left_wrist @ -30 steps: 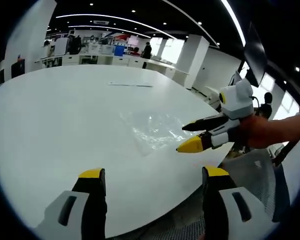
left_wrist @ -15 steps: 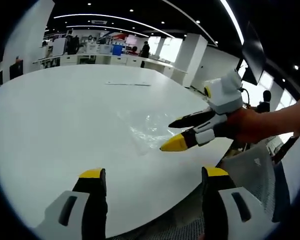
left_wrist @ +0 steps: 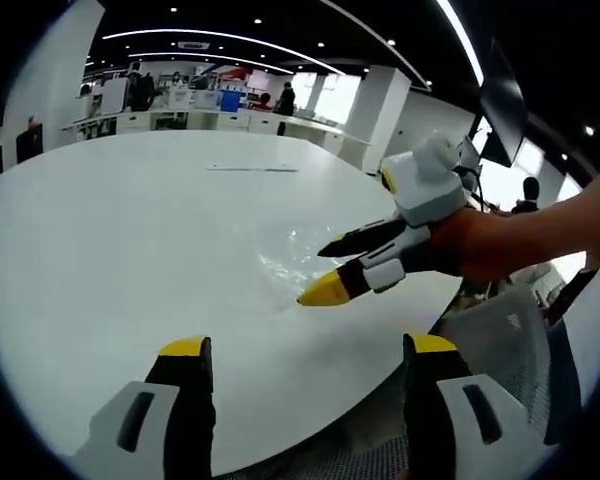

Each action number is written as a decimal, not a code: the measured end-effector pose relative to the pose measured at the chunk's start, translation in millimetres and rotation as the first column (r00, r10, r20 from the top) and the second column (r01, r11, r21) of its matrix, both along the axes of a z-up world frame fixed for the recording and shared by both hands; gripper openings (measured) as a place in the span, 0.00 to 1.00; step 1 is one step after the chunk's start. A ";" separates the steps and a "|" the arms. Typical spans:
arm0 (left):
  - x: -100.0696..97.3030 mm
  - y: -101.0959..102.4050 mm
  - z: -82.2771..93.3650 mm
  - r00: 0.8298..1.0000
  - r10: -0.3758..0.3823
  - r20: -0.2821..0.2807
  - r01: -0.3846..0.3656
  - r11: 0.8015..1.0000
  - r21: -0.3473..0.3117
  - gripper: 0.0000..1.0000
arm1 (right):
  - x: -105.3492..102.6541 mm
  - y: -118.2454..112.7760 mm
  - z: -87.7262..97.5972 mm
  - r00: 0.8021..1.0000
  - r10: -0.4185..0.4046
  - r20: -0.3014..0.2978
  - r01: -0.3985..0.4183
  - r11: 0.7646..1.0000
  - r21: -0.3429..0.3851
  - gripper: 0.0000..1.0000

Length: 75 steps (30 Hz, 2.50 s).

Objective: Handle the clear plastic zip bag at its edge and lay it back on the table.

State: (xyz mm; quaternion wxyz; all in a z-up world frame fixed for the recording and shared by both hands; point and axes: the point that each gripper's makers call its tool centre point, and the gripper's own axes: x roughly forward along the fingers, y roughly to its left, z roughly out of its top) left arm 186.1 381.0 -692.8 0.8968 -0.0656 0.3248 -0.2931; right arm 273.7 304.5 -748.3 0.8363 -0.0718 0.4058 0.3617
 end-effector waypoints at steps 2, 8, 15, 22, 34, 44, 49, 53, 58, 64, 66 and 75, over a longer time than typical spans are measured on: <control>-0.1 0.1 -0.5 1.000 -0.003 0.000 0.003 1.000 0.000 0.77 | 1.7 3.5 -4.1 1.000 0.011 -0.010 -0.011 1.000 -0.010 0.66; -0.5 -0.3 -0.5 1.000 -0.007 0.002 0.007 1.000 -0.004 0.77 | 5.1 8.8 -8.1 0.999 0.027 -0.019 -0.028 0.999 -0.023 0.65; -1.5 -1.3 -0.4 1.000 -0.013 0.001 0.013 1.000 -0.005 0.77 | 13.9 9.6 -13.7 1.000 0.013 -0.015 -0.013 0.999 -0.043 0.62; -2.2 -2.7 1.1 1.000 -0.009 -0.007 0.009 1.000 -0.021 0.77 | 21.2 13.8 -21.2 1.000 0.006 -0.013 -0.006 0.999 -0.042 0.62; -2.6 -3.3 -0.7 1.000 -0.012 -0.021 0.011 0.999 -0.031 0.77 | 18.7 8.9 -26.1 0.999 0.047 0.019 -0.044 0.993 -0.110 0.58; -3.1 -3.8 -1.1 1.000 -0.012 -0.026 0.011 1.000 -0.027 0.76 | 21.3 4.8 -29.2 0.993 0.095 0.066 -0.083 0.984 -0.160 0.54; -4.0 -4.6 -0.7 1.000 -0.013 -0.026 0.012 1.000 -0.023 0.76 | 21.3 4.7 -30.8 0.992 0.103 0.074 -0.090 0.983 -0.163 0.52; -4.1 -4.4 -1.2 1.000 -0.014 -0.027 0.014 1.000 -0.022 0.75 | 23.4 4.7 -33.6 0.992 0.104 0.078 -0.090 0.983 -0.161 0.52; -4.1 -4.7 -1.1 0.999 -0.017 -0.027 0.017 1.000 -0.020 0.75 | 19.0 1.3 -28.0 0.991 0.106 0.079 -0.092 0.983 -0.162 0.42; -4.5 -5.3 -0.6 0.999 -0.021 -0.027 0.021 1.000 -0.019 0.74 | 25.9 -4.1 -29.3 0.994 0.088 0.070 -0.076 0.985 -0.157 0.26; -3.9 -4.6 -1.1 0.999 -0.021 -0.026 0.021 1.000 -0.019 0.74 | 25.3 -3.9 -31.1 0.993 0.098 0.069 -0.086 0.983 -0.163 0.24; -2.9 -3.5 -3.6 0.999 -0.022 -0.024 0.022 1.000 -0.014 0.73 | 22.2 -5.4 -32.4 0.990 0.124 0.066 -0.111 0.979 -0.170 0.11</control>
